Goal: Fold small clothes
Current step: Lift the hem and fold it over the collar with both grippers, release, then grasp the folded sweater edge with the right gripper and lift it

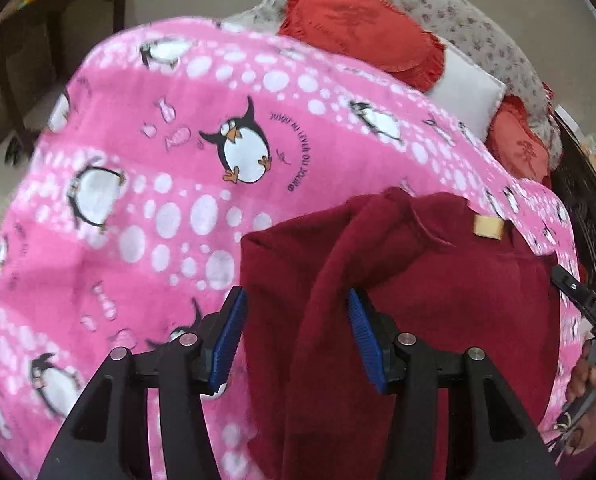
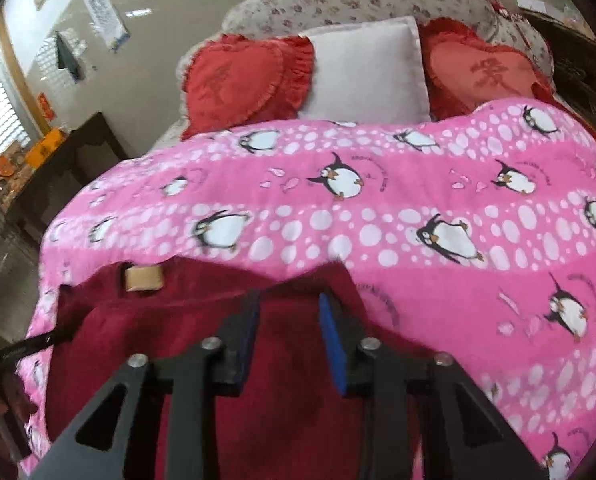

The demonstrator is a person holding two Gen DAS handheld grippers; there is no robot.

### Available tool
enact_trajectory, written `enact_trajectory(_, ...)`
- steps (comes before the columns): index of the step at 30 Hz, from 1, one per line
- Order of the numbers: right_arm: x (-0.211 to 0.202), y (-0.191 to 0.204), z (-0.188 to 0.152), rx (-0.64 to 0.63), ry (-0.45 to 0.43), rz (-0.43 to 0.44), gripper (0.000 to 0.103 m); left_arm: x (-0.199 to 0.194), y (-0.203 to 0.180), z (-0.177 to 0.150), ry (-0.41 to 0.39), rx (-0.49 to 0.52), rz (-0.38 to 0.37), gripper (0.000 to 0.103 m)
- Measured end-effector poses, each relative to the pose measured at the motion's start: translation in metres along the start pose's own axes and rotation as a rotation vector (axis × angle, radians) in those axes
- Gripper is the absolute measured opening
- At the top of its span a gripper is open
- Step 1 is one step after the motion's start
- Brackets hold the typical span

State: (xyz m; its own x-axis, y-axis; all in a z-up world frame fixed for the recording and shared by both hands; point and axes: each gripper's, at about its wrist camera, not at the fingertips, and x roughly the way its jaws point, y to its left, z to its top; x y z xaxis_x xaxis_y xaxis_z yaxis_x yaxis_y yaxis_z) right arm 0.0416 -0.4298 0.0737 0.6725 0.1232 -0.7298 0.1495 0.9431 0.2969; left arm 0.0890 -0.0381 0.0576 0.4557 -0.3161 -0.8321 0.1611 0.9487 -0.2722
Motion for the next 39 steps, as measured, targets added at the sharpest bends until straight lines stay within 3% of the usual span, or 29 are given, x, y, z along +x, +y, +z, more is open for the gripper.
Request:
enact_trajectory(3, -0.029, 0.002, -0.023, -0.027, 0.022, 0.001, 0.054, -0.018, -0.002, -0.016, 0.007, 0.018, -0.040, 0.032)
enact_trajectory(10, -0.067, -0.005, -0.094, -0.055, 0.146, -0.069, 0.054, -0.042, -0.015, -0.059, 0.010, 0.074, -0.041, 0.032)
enact_trajectory(11, -0.065, -0.006, -0.101, -0.055, 0.172, -0.071, 0.052, -0.040, -0.014, -0.065, 0.019, 0.076, -0.028, 0.032)
enact_trajectory(12, -0.062, -0.005, -0.107, -0.061, 0.194, -0.078, 0.032, -0.036, -0.014, -0.072, 0.036, 0.083, -0.003, 0.032)
enact_trajectory(15, -0.070, -0.006, -0.117, -0.075, 0.189, -0.090, 0.007, -0.025, -0.006, -0.089, 0.069, 0.064, 0.037, 0.032)
enact_trajectory(19, -0.071, -0.023, -0.119, 0.008, 0.213, -0.096, 0.008, -0.026, 0.001, -0.094, 0.067, 0.014, 0.016, 0.032)
enact_trajectory(22, -0.086, -0.018, -0.110, 0.023, 0.180, -0.141, 0.025, -0.032, 0.001, -0.095, 0.057, 0.018, 0.022, 0.032)
enact_trajectory(25, -0.105, 0.003, -0.094, 0.019, 0.100, -0.120, 0.031, -0.034, 0.003, -0.099, 0.053, 0.034, 0.030, 0.032)
enact_trajectory(29, -0.077, 0.066, -0.082, -0.032, 0.167, 0.105, 0.032, -0.032, 0.009, -0.101, 0.058, 0.009, 0.008, 0.032)
enact_trajectory(32, -0.040, 0.135, -0.077, -0.227, 0.175, 0.114, 0.032, -0.029, 0.008, -0.101, 0.061, 0.001, -0.005, 0.032)
enact_trajectory(35, -0.007, 0.187, -0.068, -0.332, 0.178, 0.152, 0.031, -0.028, 0.010, -0.102, 0.067, -0.008, -0.014, 0.032)
enact_trajectory(39, 0.039, 0.244, -0.054, -0.435, 0.159, 0.140, 0.025, -0.026, 0.015, -0.102, 0.074, -0.020, -0.028, 0.032)
